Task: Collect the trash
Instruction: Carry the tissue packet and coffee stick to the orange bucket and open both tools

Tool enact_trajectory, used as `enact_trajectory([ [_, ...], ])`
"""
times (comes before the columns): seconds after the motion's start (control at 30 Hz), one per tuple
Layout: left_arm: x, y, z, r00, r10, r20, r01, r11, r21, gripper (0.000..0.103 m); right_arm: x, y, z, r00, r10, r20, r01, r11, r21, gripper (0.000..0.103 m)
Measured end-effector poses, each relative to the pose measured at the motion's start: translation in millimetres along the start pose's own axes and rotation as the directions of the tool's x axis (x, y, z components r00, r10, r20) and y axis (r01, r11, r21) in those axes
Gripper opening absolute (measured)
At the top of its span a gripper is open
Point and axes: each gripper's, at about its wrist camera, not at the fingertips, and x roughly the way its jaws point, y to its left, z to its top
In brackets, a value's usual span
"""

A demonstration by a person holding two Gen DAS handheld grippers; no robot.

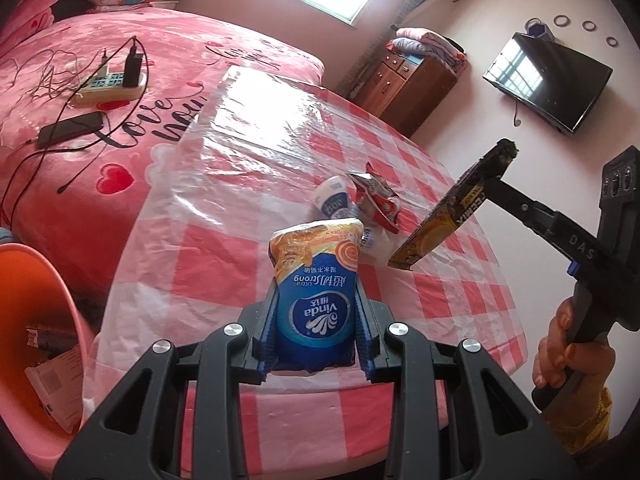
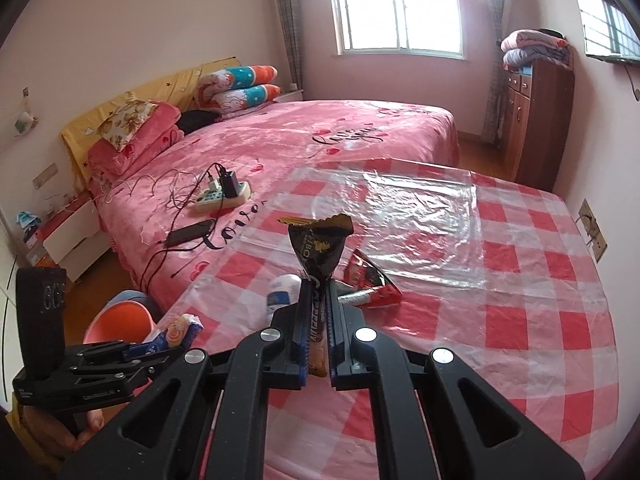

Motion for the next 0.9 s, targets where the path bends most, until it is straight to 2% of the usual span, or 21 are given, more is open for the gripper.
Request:
enact_trajectory([
  [0.33,-16.4,21.4,-0.6,0.999,0.029,0.037,-0.028,0.999,-0.037,0.034,7.6,34.2,10.9,0.998,0.066,-0.011,-0.066,0.996,-0.057,0.007],
  [0.57,-36.6,45.9,-0.8,0.995,0.072,0.074,-0.066,0.994,-0.082,0.034,18.6,77.4,21.9,0.991,0.134,-0.024,-0.136,0.982,-0.129,0.007],
  [0.9,-72.4,97.6,-10.4,0.978,0.173,0.114,-0.15,0.971,-0.185,0.034,43.8,157.3,23.7,0.959,0.268,-0.096,-0.283,0.931,-0.23,0.007],
])
